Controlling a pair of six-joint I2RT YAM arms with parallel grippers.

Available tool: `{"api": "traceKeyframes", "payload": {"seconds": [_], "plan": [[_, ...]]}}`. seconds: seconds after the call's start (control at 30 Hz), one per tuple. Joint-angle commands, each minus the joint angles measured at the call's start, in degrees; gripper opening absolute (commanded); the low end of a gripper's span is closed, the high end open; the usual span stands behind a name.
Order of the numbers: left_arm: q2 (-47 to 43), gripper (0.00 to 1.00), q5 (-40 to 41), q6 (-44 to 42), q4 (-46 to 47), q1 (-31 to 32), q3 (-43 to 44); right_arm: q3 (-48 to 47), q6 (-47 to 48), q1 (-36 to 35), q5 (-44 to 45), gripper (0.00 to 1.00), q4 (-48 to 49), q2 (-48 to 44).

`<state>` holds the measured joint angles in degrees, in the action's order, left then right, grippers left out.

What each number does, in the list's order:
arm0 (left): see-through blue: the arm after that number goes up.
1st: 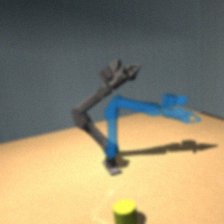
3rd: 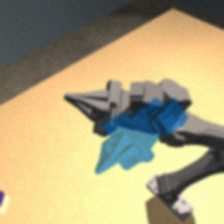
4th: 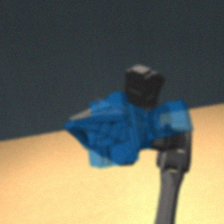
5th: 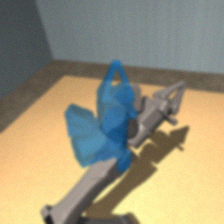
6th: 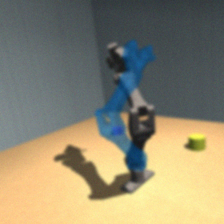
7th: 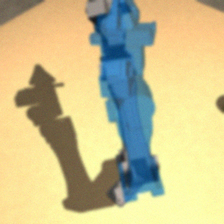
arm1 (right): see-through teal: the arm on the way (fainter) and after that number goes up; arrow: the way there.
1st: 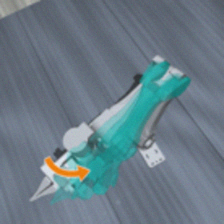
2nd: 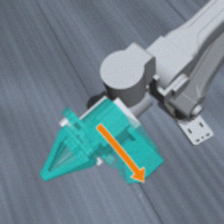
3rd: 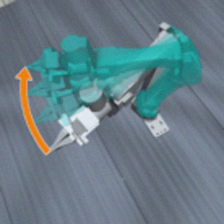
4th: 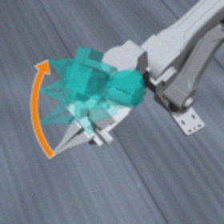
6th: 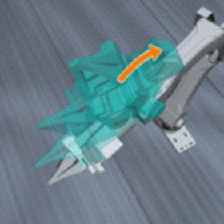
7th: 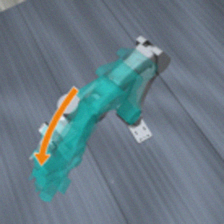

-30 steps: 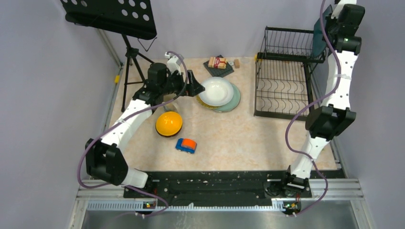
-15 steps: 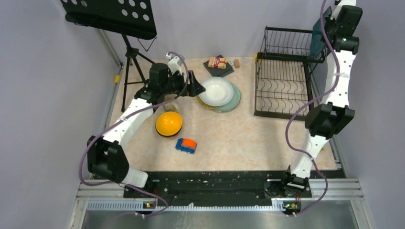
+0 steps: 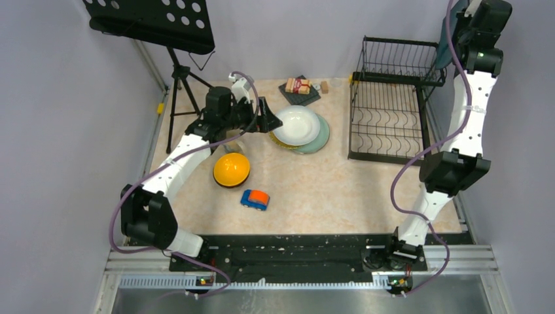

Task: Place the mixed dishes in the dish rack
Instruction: Insert the plate into the dish rack.

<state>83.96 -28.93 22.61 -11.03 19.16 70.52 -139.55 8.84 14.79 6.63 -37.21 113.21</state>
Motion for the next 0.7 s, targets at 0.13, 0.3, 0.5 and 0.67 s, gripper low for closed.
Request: {"api": "traceKeyframes", "payload": {"seconds": [0.13, 0.3, 0.5, 0.67], "plan": [[-0.3, 0.99, -1.0, 0.4, 2.5, -0.4, 1.9, -3.4, 1.7, 0.4, 0.9, 0.0, 10.8, -5.0], [-0.2, 0.99, -1.2, 0.4, 2.5, -0.3, 1.9, 0.3, 3.7, 0.4, 1.5, 0.0, 10.3, -5.3], [0.1, 0.99, -1.1, 0.0, 2.2, -0.3, 2.3, 1.3, 3.2, 0.4, -2.5, 0.0, 9.7, -4.4], [0.3, 0.99, -1.1, -0.1, 2.1, -0.4, 2.2, 0.4, 3.3, 0.4, -1.9, 0.0, 8.6, -3.1]]}}
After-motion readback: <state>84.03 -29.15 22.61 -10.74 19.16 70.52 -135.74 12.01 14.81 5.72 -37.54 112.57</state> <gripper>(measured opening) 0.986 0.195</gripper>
